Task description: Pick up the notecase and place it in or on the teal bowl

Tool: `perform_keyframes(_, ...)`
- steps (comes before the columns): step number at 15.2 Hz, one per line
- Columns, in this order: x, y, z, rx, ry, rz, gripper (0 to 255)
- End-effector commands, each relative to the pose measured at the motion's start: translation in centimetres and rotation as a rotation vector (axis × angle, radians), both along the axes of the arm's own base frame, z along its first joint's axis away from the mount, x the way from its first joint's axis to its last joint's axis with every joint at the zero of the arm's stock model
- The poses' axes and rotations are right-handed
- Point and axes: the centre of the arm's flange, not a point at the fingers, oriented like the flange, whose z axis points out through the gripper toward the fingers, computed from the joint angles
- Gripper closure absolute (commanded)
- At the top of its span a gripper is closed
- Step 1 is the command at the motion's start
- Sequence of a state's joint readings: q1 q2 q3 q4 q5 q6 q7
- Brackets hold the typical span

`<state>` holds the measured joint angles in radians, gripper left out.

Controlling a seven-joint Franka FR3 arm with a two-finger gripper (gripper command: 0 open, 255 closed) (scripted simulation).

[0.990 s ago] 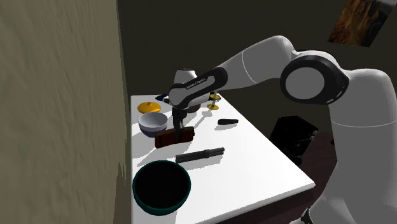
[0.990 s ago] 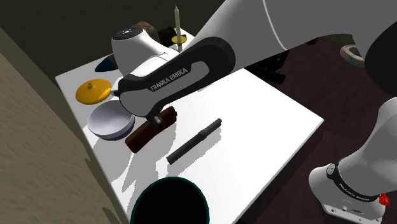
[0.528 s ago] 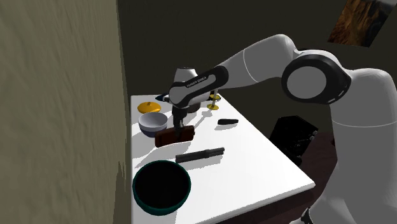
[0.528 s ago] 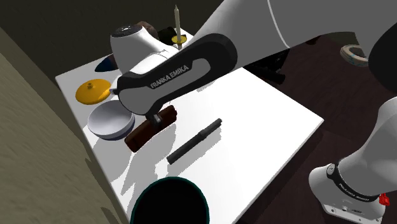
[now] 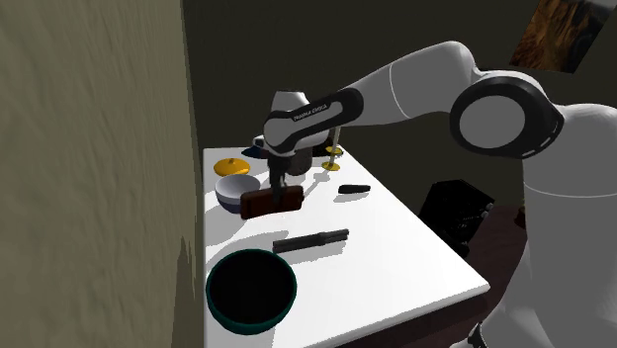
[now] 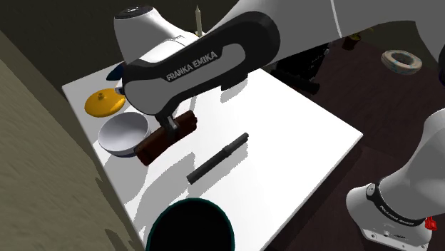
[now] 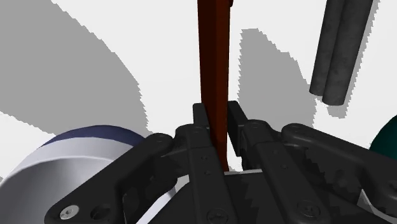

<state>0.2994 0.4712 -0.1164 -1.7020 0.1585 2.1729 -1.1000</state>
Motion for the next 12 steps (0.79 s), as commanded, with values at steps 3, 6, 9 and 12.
perform_keyframes(3,0.0,-0.1,2.2,0.0,0.0,0.0,255)
perform_keyframes(6,0.0,-0.1,3.8,0.0,0.0,0.0,255)
perform_keyframes(9,0.0,-0.1,5.4,0.0,0.0,0.0,255)
perform_keyframes(12,0.0,-0.1,6.9,0.0,0.0,0.0,255)
